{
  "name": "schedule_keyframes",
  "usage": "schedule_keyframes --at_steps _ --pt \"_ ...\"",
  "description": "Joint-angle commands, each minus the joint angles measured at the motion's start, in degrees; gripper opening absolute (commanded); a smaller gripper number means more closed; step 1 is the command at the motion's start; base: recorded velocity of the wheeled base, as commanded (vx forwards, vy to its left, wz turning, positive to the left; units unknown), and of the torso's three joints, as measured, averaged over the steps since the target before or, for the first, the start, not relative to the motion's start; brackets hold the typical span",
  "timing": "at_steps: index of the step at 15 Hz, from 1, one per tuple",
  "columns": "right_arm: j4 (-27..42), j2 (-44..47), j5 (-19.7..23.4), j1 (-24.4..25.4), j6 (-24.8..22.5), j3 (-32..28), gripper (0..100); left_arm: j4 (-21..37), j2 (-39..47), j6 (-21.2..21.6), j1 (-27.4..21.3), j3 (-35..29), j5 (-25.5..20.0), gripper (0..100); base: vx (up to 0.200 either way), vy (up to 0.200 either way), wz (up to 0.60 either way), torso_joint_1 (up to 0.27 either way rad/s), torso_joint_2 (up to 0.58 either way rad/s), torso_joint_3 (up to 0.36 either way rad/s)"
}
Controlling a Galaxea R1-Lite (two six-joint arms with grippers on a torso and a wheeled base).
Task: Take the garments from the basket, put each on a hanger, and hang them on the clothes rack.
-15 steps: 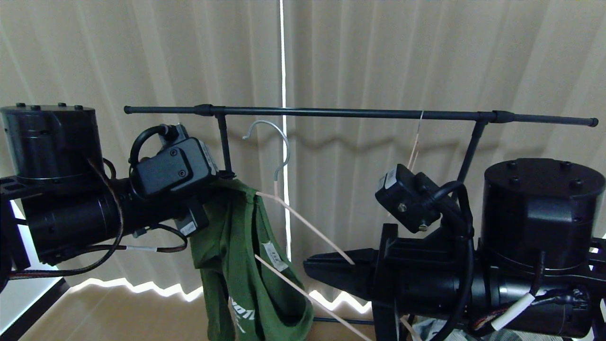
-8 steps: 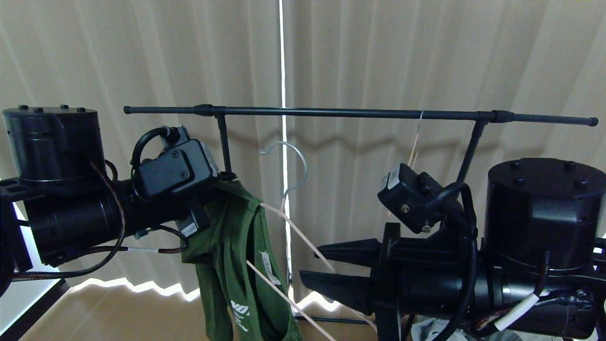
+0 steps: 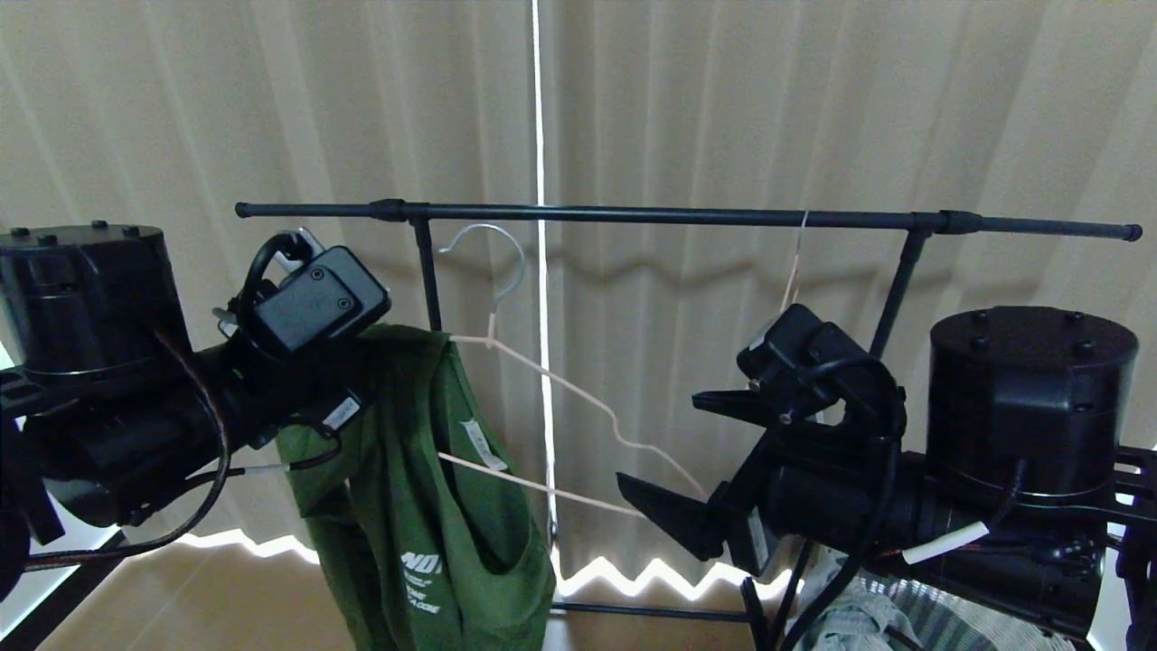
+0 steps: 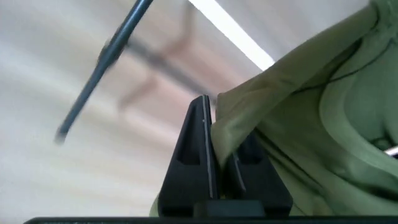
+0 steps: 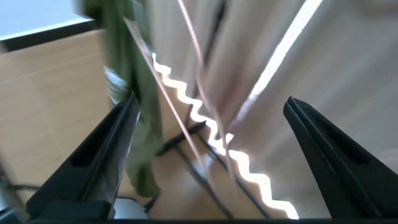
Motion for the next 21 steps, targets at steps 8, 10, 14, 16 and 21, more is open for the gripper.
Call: schedule_keyframes --at_steps 8,10,14,16,21 --pt "-0.1 2.3 -3.4 0.3 3.7 2.9 100 0.0 0.9 -11.6 -0.1 -4.1 7.2 0 0.0 0.0 0.0 0.0 0.0 0.0" --pt "-3.0 4.4 -3.6 2.8 6.7 3.6 100 0.1 0.9 -13.5 -0.2 -5.2 7.2 0 0.0 0.0 0.0 0.0 0.0 0.0" --pt "-11.9 12.3 -6.5 4.5 9.6 2.7 100 0.4 0.7 -16.4 -1.5 -6.3 7.2 0 0.0 0.0 0.0 0.0 0.0 0.0" --pt "-17.1 16.1 -6.5 4.5 9.7 1.9 100 0.4 0.6 -16.4 -2.2 -6.5 7.2 0 0.0 0.0 0.0 0.0 0.0 0.0" --pt "-21.2 23.3 -7.1 4.5 13.0 -4.3 100 0.5 -0.9 -16.4 -4.8 -6.5 7.2 0 0.0 0.0 0.0 0.0 0.0 0.0"
